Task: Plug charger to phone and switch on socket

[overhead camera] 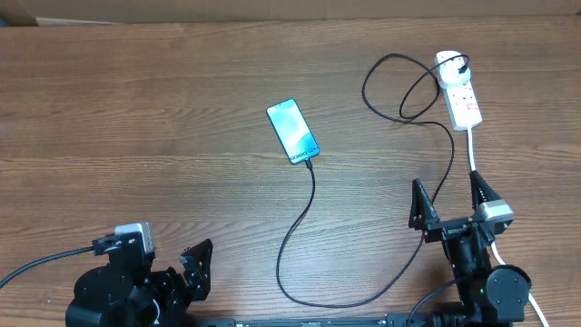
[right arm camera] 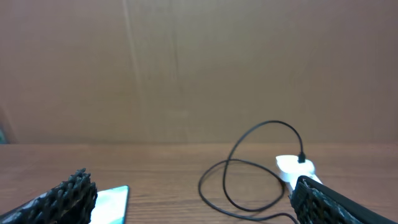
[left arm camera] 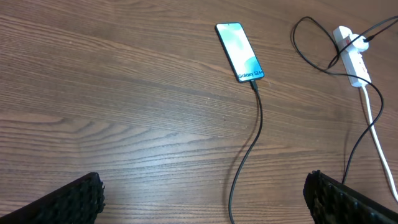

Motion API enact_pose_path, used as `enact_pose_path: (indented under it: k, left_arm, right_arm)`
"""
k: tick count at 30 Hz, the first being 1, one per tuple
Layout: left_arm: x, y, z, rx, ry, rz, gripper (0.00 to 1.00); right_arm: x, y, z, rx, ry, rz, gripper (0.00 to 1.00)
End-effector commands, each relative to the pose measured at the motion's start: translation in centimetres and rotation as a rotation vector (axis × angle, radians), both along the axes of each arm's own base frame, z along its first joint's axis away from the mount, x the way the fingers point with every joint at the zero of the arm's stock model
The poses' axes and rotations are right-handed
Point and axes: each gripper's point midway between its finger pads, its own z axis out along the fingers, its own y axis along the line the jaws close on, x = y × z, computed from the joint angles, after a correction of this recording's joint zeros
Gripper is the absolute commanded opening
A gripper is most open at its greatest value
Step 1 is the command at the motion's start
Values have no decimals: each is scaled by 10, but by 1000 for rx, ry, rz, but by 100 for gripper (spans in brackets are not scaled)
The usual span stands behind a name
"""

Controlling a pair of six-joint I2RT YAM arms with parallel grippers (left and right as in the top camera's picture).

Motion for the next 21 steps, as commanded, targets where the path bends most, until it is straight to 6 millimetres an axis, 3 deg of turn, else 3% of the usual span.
enact_pose_path:
  k: [1,8,13,17,21]
  left_arm:
    - [0,1,0,-6,-6,13,99]
    - [0,1,0,-6,-6,13,100]
    - [0,1,0,-6,-6,13,100]
    - [0,1,1,-6,-6,13,100]
    - [0,1,0,-6,-6,13,100]
  right_arm:
    - [5,-8,-12,-18,-4,-52,100]
    - [10,-9,-24,-14,-50,-57,100]
    - [12,-8,-38,-19,8,-52,100]
    - [13,-8,-65,-26,118,-52,100]
    - [13,-8,-68,-54,125,-56,100]
